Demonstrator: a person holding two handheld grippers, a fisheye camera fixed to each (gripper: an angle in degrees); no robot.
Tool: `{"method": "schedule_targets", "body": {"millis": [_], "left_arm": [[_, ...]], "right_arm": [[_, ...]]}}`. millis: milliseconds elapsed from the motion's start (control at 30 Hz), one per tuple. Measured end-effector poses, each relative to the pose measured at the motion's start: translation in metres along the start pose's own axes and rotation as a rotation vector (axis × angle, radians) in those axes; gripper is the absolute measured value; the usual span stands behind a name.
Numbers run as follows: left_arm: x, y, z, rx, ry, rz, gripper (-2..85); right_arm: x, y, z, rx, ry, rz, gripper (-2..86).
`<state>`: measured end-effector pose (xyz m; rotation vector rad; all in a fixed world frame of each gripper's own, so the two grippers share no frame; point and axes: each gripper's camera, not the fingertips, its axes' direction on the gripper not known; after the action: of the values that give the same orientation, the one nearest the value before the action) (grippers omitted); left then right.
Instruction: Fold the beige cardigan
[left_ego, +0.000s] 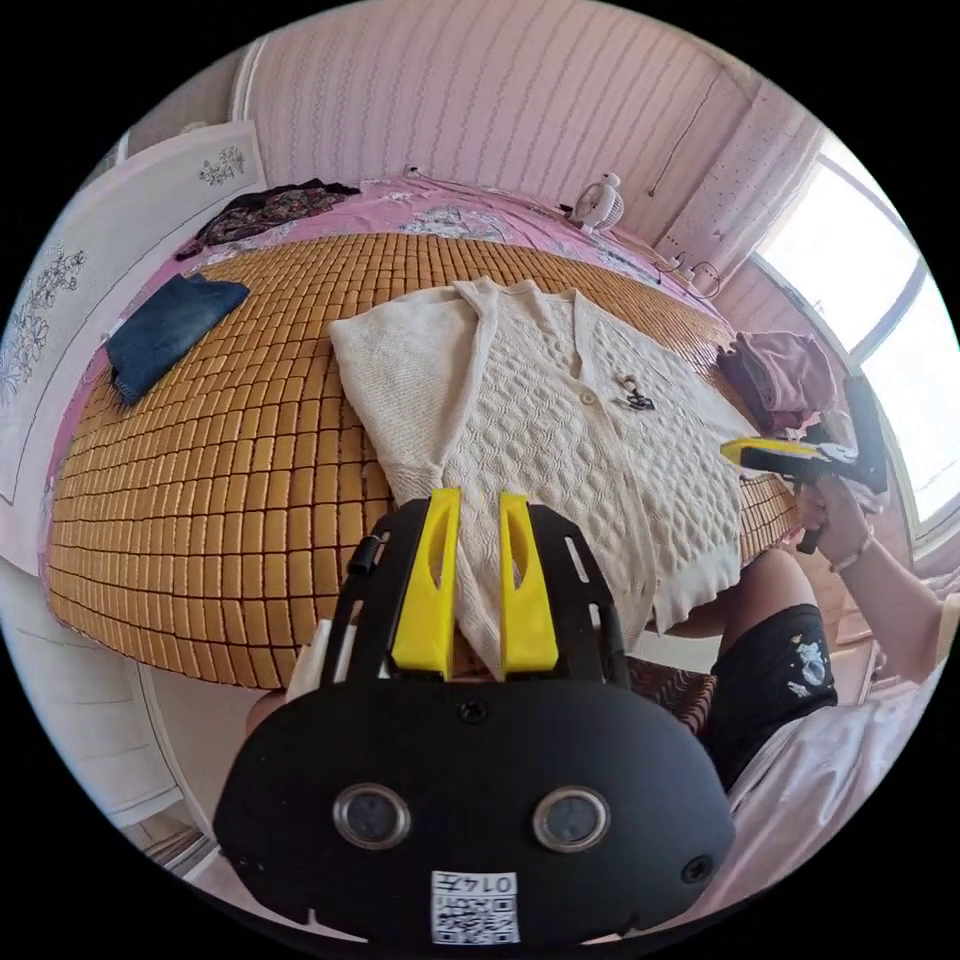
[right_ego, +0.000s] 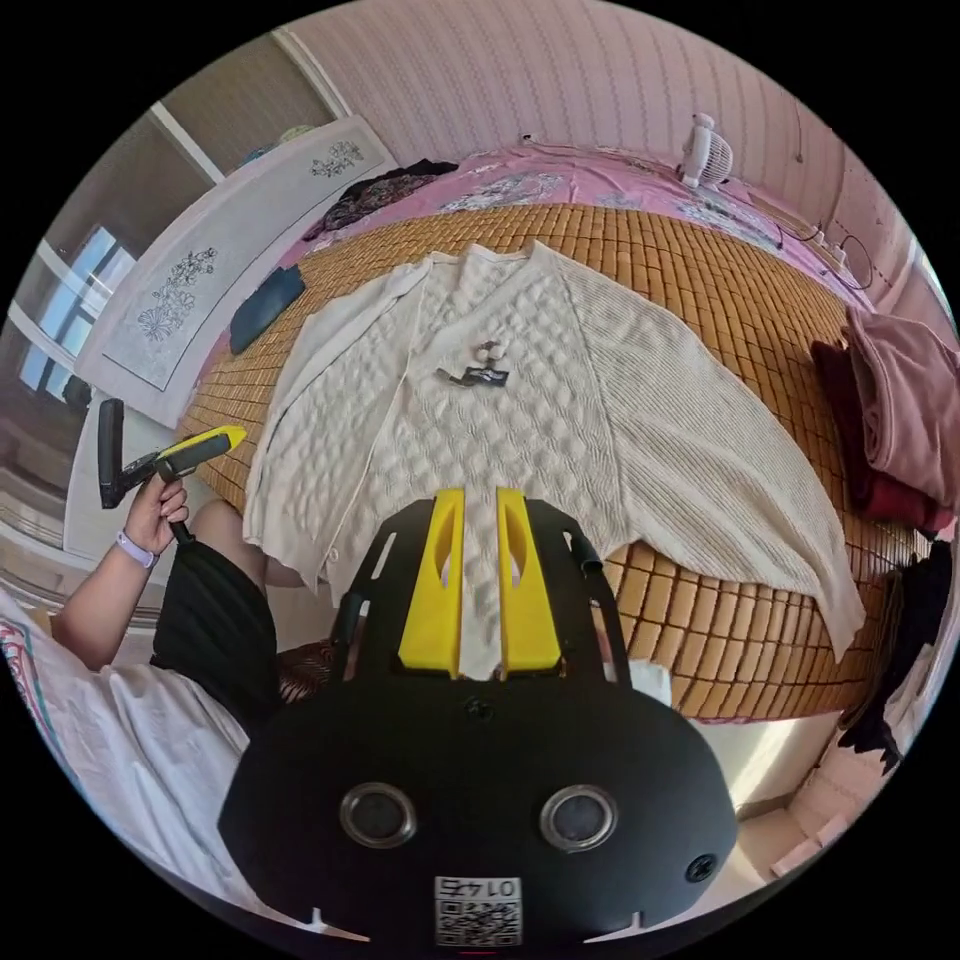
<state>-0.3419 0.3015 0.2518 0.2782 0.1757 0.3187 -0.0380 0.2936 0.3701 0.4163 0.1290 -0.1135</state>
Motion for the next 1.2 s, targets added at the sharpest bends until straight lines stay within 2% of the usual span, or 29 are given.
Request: {"method": "schedule_targets", "body": {"millis": [67,133,333,500,600,700,800,900,1000,1100,1167,1200], "left_arm": [[-0.014,0.004,-0.004,0.009,-0.129,0.023,6.5],[-0.029,0.006,-0.008,0.034,-0.135,0.045,6.3],[-0.077,-0.006,-0.007,0.137,0.070,0.056,6.4],[-0.105,-0.021,0.014,0.108,0.174,0.023,5.7],[-0.118,-0.023,0.035,-0.001,0.193,0.056,1.3],[-0.136,-0.019,0.036,0.008,0.216,0.055,-0.1],[-0.156,-0.017,0.031,0.021,0.258,0.040,-0.3],[-0.191,-0.012,0.018,0.078,0.380,-0.041,0.0],[-0.253,0.004,-0.019,0.227,0.458,-0.210,0.2],[-0.328,0.051,-0.068,0.409,0.395,-0.446,0.1],[-0.374,0.098,-0.103,0.504,0.271,-0.627,0.3],[-0.382,0.108,-0.110,0.521,0.242,-0.654,0.3]], "right_arm": [[-0.025,-0.035,0.017,-0.023,-0.031,-0.068,6.1],[-0.056,-0.087,0.038,-0.054,-0.045,-0.163,6.7],[-0.113,-0.216,0.091,-0.084,0.018,-0.276,9.6],[-0.133,-0.295,0.146,-0.140,0.027,-0.212,10.8],[-0.127,-0.327,0.175,-0.171,-0.022,-0.089,9.0],[-0.119,-0.348,0.198,-0.249,0.022,0.005,5.2],[-0.131,-0.363,0.195,-0.252,0.060,-0.062,2.1],[-0.159,-0.379,0.183,-0.250,0.037,-0.152,1.4],[-0.224,-0.390,0.160,-0.187,-0.088,-0.348,1.7],[-0.302,-0.383,0.135,-0.080,-0.284,-0.622,3.0],[-0.336,-0.376,0.136,-0.086,-0.359,-0.737,6.1],[-0.351,-0.372,0.145,-0.125,-0.395,-0.788,7.3]]}}
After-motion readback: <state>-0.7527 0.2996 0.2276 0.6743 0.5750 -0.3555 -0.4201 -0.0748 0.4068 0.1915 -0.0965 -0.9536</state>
